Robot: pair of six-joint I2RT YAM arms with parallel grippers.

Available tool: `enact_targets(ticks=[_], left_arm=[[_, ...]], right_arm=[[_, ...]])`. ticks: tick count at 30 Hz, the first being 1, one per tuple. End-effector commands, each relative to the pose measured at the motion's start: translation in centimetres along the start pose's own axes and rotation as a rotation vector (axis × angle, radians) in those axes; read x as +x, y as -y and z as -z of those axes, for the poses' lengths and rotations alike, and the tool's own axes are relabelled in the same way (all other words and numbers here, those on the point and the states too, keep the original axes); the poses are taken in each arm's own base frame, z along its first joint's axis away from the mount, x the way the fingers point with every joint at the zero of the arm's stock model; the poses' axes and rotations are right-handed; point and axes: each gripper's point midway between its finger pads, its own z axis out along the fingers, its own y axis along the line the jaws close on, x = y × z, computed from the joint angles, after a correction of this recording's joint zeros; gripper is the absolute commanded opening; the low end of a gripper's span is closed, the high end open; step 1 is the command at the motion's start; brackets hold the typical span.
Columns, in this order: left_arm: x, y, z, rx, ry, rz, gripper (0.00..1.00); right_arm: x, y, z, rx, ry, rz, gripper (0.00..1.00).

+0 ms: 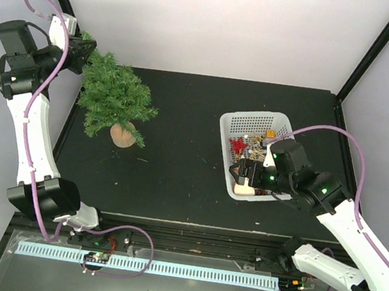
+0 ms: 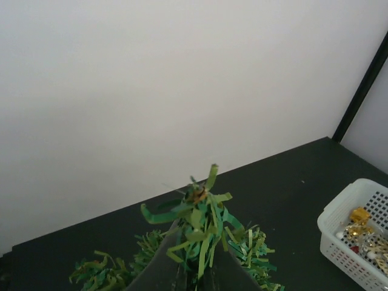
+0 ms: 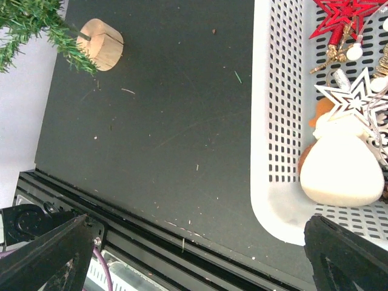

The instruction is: Decorate the small christmas tree

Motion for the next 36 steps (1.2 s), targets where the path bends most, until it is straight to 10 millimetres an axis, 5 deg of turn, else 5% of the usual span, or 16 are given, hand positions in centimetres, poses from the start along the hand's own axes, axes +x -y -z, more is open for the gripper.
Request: enact_targets(ticks=[1,12,24,36], left_arm=[[-1.9,1.0,0.2,0.056,0.067,0.005,0.02],[-4.3,3.8,0.7,0.155,0.129,0.054,0.01],[-5.8,12.7,-0.3,0.291,0.14,-0.034,0.02],[-3.7,19.1,-2.4,0.42,0.085,-0.102,0.02]], right_arm=[[0.0,0.0,0.1,-0.004,0.018,0.003,0.95],[0.1,0.1,0.0,0.0,0.015,0.001,0.95],[0.5,0.6,0.2,0.006,0.015,-0.014,0.96],[1.7,1.7,0.9,0.024,0.016,-0.028,0.96]])
